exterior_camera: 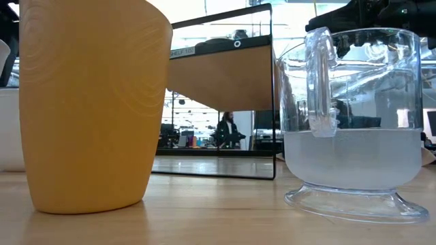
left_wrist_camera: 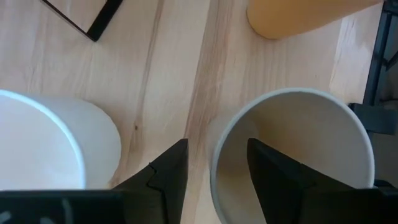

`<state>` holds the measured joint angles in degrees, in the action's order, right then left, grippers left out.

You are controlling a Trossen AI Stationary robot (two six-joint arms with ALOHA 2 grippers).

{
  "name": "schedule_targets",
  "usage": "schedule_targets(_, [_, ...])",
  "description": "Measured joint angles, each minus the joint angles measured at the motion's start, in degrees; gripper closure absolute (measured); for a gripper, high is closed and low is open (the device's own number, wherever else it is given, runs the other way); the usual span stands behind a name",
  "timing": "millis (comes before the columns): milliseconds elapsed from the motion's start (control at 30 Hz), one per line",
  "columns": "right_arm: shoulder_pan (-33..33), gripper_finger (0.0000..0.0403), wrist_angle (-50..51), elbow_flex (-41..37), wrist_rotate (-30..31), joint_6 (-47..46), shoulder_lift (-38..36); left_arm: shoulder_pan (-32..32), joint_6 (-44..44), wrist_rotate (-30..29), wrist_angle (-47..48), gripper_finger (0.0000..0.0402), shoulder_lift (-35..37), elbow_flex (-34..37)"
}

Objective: Stack small to large cups/mugs on shelf
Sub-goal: Put the gray cup on the shelf

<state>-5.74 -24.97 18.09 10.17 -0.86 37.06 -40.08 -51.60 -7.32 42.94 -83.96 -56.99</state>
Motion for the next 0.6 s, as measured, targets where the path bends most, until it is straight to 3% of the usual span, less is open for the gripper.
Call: schedule_targets(600, [0.0, 0.0319, 0.0, 0.0, 0.0, 0.0, 0.0, 0.3, 0.5, 2.4, 0.0, 0.0238, 0.0, 0.0])
